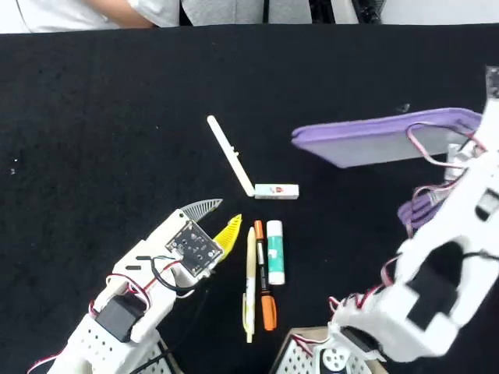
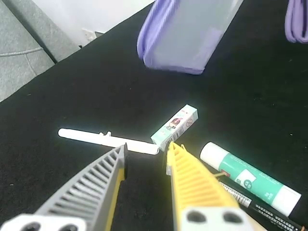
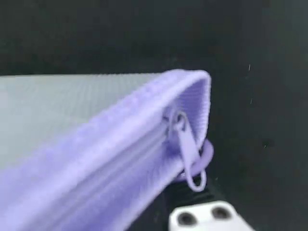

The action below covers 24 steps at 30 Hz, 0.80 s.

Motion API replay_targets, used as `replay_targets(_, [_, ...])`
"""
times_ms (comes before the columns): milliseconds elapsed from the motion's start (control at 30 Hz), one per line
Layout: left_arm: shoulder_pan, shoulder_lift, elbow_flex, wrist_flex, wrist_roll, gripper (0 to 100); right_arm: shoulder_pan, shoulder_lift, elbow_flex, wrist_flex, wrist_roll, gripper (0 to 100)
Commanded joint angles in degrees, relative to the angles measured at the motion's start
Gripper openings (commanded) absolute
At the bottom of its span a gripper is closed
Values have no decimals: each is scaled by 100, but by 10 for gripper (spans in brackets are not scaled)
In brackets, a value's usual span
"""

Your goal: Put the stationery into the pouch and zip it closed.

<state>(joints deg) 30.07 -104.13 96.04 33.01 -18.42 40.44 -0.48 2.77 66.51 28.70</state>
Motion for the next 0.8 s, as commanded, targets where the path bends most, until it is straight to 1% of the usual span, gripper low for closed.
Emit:
replay_targets(0, [4,0,136,18,-62,152,220,804,-1112,782,615,11])
replay_targets(100, [4,0,136,18,-62,152,281,1209,-1560,1451,1160,11])
replay_targets(300, [4,0,136,18,-62,152,510,1323,-2211,2013,1424,11])
replay_targets(533, [4,0,136,18,-62,152,519,1358,-2220,2664,1996,11])
replay_targets(633, [4,0,136,18,-62,152,624,1367,-2237,2708,2189,11])
replay_targets(767, [4,0,136,18,-62,152,897,1578,-2193,2268,2215,11])
